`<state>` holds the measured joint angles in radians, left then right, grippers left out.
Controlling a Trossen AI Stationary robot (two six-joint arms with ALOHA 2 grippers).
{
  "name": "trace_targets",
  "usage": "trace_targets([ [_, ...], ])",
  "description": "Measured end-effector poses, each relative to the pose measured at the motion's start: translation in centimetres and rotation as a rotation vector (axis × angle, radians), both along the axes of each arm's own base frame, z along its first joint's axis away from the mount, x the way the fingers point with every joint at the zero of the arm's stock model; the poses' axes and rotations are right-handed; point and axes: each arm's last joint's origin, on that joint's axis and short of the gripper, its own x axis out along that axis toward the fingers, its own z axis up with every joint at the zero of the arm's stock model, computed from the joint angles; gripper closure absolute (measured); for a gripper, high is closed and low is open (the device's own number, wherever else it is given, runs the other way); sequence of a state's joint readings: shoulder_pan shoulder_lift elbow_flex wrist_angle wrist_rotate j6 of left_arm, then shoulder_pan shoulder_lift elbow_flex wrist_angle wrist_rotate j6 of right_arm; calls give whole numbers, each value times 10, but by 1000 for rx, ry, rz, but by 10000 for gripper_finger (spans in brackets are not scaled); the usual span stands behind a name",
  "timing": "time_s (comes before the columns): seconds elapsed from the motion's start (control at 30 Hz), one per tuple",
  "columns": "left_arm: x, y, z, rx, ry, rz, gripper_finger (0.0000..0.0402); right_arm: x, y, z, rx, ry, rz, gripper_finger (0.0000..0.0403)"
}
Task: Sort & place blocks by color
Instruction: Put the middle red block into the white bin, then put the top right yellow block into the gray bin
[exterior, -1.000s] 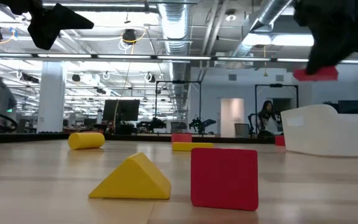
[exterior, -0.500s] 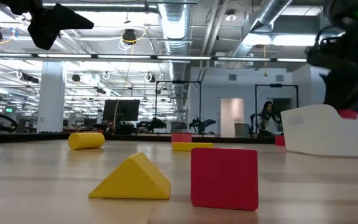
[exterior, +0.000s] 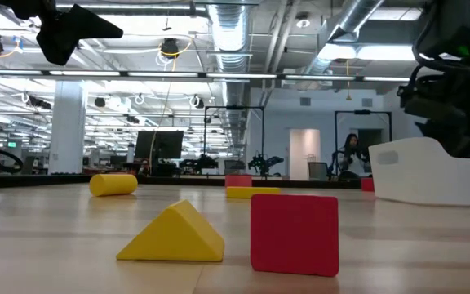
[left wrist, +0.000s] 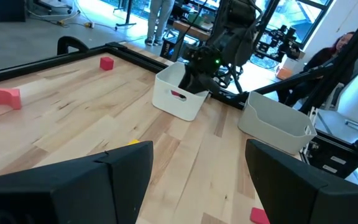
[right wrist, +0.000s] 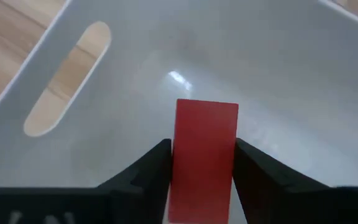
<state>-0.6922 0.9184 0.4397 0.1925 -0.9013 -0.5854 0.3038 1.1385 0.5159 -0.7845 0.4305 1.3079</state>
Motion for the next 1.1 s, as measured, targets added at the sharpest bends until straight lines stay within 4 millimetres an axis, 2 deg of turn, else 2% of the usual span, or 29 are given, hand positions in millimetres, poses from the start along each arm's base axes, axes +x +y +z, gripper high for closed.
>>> trace_targets([
  [0.2, 0, 0, 0, 0, 0, 1, 159, 0, 0, 0, 11, 6, 4, 154],
  [0.37, 0, 0, 0, -18, -3, -1, 159, -1, 1, 5, 15, -11, 33, 149],
  [0.5, 0, 0, 0, -21, -4, 0, 159, 2, 6, 27, 19, -67, 68, 149],
  [0.67, 0, 0, 0, -9, 0, 1, 159, 10, 14, 58, -27, -217, 128, 149],
  [0.83, 0, 0, 0, -5, 1, -3, 159, 23, 26, 77, -103, -397, 207, 149],
  [0.97, 0, 0, 0, -10, 0, -2, 159, 38, 39, 91, -257, -597, 253, 149],
  [1.1, 0, 0, 0, -8, -4, 13, 159, 58, 46, 99, -405, -701, 273, 149],
])
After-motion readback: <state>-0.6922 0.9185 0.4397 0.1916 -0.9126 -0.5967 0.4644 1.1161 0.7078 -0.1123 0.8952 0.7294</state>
